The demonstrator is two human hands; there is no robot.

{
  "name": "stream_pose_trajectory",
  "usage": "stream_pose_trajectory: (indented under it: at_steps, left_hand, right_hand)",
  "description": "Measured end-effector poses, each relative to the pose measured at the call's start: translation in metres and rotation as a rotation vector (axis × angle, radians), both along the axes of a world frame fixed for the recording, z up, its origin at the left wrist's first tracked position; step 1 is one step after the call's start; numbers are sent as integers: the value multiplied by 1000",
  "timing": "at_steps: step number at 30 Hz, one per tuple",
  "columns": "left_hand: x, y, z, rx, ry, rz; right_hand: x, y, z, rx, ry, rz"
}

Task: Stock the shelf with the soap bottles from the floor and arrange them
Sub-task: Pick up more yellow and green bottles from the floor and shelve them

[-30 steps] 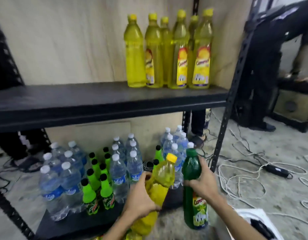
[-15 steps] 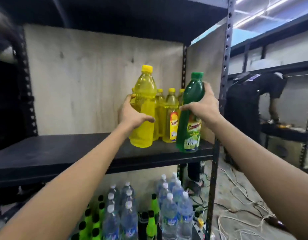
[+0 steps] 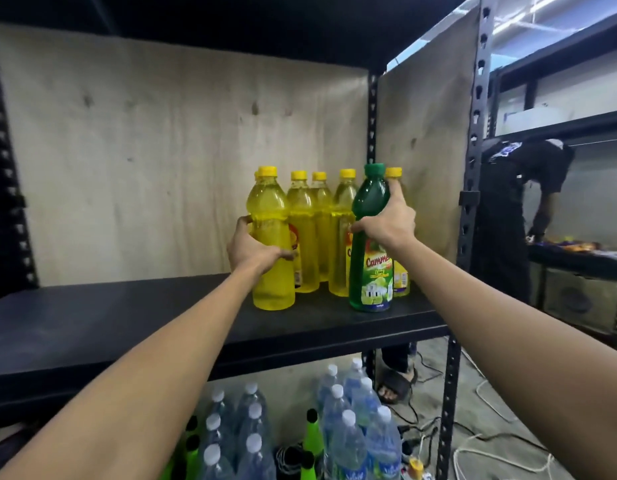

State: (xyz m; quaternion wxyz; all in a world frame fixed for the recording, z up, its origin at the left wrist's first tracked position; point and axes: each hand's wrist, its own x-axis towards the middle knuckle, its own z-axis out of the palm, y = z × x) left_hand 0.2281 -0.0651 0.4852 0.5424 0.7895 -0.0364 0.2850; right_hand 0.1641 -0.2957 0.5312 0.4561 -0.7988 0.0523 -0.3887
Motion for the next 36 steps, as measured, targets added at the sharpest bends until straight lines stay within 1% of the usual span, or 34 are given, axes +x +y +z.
stream_pose_trajectory:
  at_steps: [5, 7, 10, 12, 13, 14, 15, 17, 18, 19, 20, 21, 22, 24, 27, 28, 29, 31, 33, 35, 36]
  left_hand:
    - [0, -3, -7, 125, 3, -61]
    - [-4, -2, -10, 122, 21, -67]
    - [-20, 4, -12, 116, 189, -104]
    - [-43, 13, -19, 161, 278, -123]
    - [-60, 20, -27, 183, 259, -107]
    - [-79, 27, -38, 197, 178, -78]
    - [-102, 35, -55, 200, 57, -50]
    - [-153, 50, -99, 162, -239, -7]
    - [-177, 59, -130, 161, -331, 3]
    - [-198, 66, -164, 189, -374, 8]
    - [-216, 73, -200, 240, -359, 3]
    - [-232, 82, -239, 294, -291, -13]
    - [-241, 89, -275, 337, -178, -33]
    - [-253, 108, -352, 418, 181, -48]
    - [-261, 140, -447, 516, 733, -87]
    - [-264, 150, -475, 557, 870, -107]
    - [-266, 159, -499, 597, 970, -117]
    - [-262, 176, -540, 691, 1061, -90]
    - [-247, 191, -566, 796, 1073, -46]
    - [-226, 204, -589, 957, 1057, -75]
    - [-218, 209, -600, 1055, 1050, -115]
  right_hand:
    - [-6, -3, -1, -92, 47, 53]
    - [-14, -1, -3, -99, 85, 67]
    - [-35, 8, -13, -131, 158, 54]
    - [-59, 18, -31, -190, 156, -30]
    - [-73, 24, -46, -223, 140, -78]
    - [-88, 30, -64, -255, 102, -112]
    - [-104, 38, -89, -277, 63, -109]
    - [-135, 57, -148, -296, 41, -13]
    - [-150, 69, -185, -312, 124, 70]
    - [-162, 82, -223, -333, 259, 157]
    - [-172, 97, -263, -349, 435, 247]
    - [-182, 111, -302, -340, 623, 334]
    - [-188, 121, -337, -325, 790, 397]
    - [-192, 141, -408, -258, 1051, 478]
    - [-186, 162, -488, -39, 1323, 493]
    - [-183, 169, -510, 55, 1405, 465]
    - [-180, 176, -531, 141, 1475, 425]
    - [-173, 192, -574, 297, 1573, 362]
    - [-166, 214, -607, 465, 1639, 325]
    - [-157, 238, -635, 611, 1635, 259]
    - [-151, 249, -647, 671, 1599, 208]
